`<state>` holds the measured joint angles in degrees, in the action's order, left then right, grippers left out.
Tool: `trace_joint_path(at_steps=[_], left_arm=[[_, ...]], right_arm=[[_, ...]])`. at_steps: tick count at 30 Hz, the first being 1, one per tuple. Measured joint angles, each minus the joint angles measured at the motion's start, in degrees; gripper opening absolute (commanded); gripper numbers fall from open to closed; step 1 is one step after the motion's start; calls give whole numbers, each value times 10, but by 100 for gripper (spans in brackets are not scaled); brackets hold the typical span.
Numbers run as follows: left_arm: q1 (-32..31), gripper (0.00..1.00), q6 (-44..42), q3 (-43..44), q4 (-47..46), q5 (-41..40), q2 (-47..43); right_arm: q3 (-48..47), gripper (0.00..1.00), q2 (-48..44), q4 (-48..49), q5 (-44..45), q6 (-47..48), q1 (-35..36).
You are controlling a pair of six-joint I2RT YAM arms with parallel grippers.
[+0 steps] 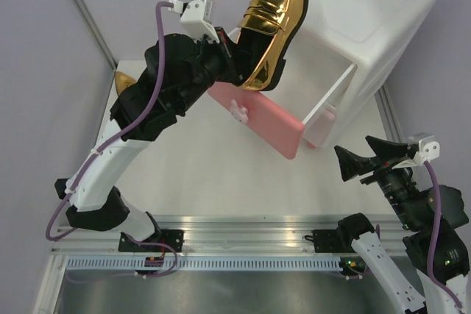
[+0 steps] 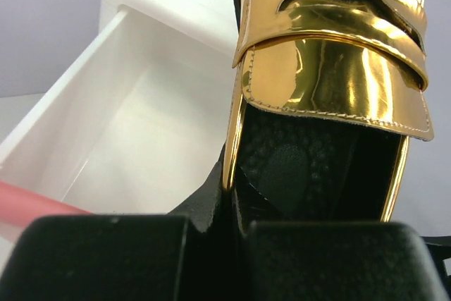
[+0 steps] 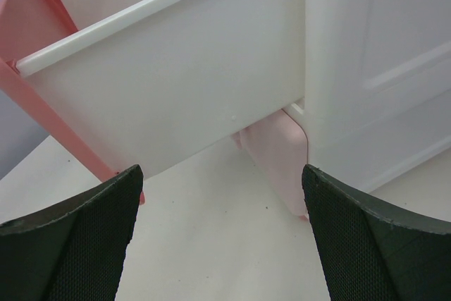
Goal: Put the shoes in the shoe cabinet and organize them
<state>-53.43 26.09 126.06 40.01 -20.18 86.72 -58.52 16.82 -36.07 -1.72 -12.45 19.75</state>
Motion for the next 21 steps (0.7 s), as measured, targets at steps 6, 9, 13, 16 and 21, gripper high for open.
trace_joint_path(at_steps=[6, 9, 13, 16, 21], left_arm=[[-38, 2, -27, 7, -9, -49, 21], [-43, 2, -37, 11, -12, -68, 30], [-50, 2, -44, 14, -16, -112, 43], [-60, 2, -45, 14, -19, -149, 49], [-72, 2, -42, -7, -35, -200, 48]], right_arm=[[0, 98, 0, 0, 0, -3, 0], [0, 98, -2, -1, 0, -4, 0], [0, 98, -11, -8, 0, -9, 0], [0, 98, -20, -12, 0, -14, 0], [0, 98, -31, -20, 1, -18, 0]])
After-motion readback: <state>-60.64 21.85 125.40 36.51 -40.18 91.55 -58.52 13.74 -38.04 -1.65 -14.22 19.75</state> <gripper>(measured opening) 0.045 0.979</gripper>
